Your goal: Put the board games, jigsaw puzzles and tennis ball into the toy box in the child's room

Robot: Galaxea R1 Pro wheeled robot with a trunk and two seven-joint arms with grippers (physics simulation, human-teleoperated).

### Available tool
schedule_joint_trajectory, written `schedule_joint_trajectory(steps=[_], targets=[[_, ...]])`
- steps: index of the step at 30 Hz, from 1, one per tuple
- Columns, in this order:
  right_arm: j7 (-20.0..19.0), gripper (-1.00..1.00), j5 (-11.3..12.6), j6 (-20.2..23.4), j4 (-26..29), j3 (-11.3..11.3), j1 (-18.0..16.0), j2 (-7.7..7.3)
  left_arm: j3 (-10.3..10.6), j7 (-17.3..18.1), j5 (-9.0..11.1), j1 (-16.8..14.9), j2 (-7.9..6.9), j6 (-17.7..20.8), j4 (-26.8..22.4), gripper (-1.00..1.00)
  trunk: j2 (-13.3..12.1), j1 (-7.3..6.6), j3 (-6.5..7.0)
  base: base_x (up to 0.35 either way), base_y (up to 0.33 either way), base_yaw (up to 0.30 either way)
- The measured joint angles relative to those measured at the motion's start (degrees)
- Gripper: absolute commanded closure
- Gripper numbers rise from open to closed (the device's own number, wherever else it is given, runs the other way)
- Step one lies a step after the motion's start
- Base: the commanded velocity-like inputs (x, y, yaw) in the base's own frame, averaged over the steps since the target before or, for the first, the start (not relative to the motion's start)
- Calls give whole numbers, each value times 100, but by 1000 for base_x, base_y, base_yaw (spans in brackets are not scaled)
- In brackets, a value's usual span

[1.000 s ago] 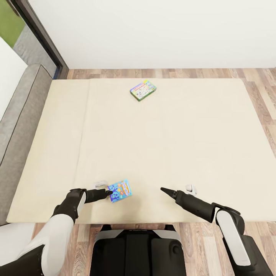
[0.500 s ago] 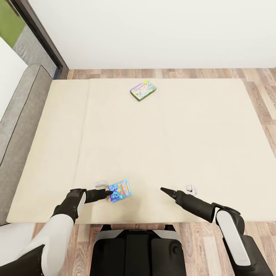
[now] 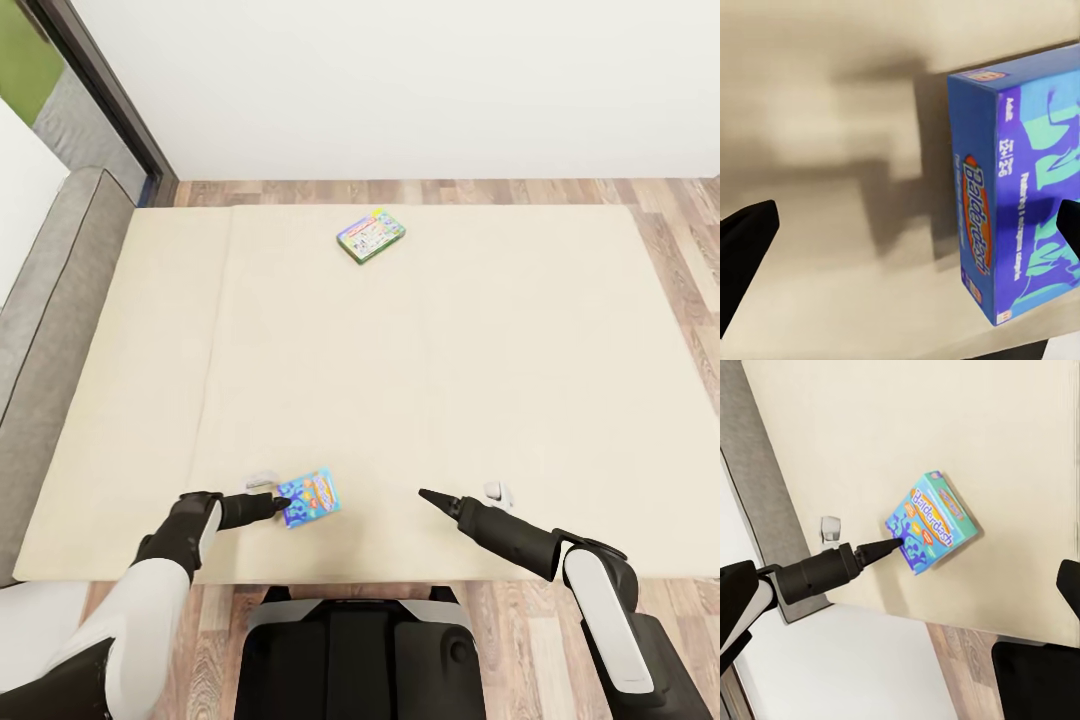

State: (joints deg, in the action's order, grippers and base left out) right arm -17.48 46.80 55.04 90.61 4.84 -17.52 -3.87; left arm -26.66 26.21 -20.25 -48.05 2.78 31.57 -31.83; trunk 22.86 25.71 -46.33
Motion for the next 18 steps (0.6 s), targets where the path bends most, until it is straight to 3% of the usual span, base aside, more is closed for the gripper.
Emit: schedule_joint_trajectory(steps=[5, 7, 14, 18], targets=[[1, -100, 0, 0, 1, 0, -1, 0, -1, -1, -1, 0, -174, -7, -1, -100, 0, 0, 0, 0, -207, 0], [-1, -100, 0, 0, 0, 0, -2, 0, 1, 9, 109, -1, -244, 2, 20, -100, 0, 0, 0, 0, -90, 0], [-1, -100, 0, -1, -1, 0, 0, 0, -3, 4, 94, -1, -256, 17, 1, -100, 1, 0, 0, 0, -27, 0], [0, -100, 0, 0, 1, 0, 2, 0, -2, 6, 173, -2, -348, 10, 10, -100, 0, 0, 0, 0, -168, 0]])
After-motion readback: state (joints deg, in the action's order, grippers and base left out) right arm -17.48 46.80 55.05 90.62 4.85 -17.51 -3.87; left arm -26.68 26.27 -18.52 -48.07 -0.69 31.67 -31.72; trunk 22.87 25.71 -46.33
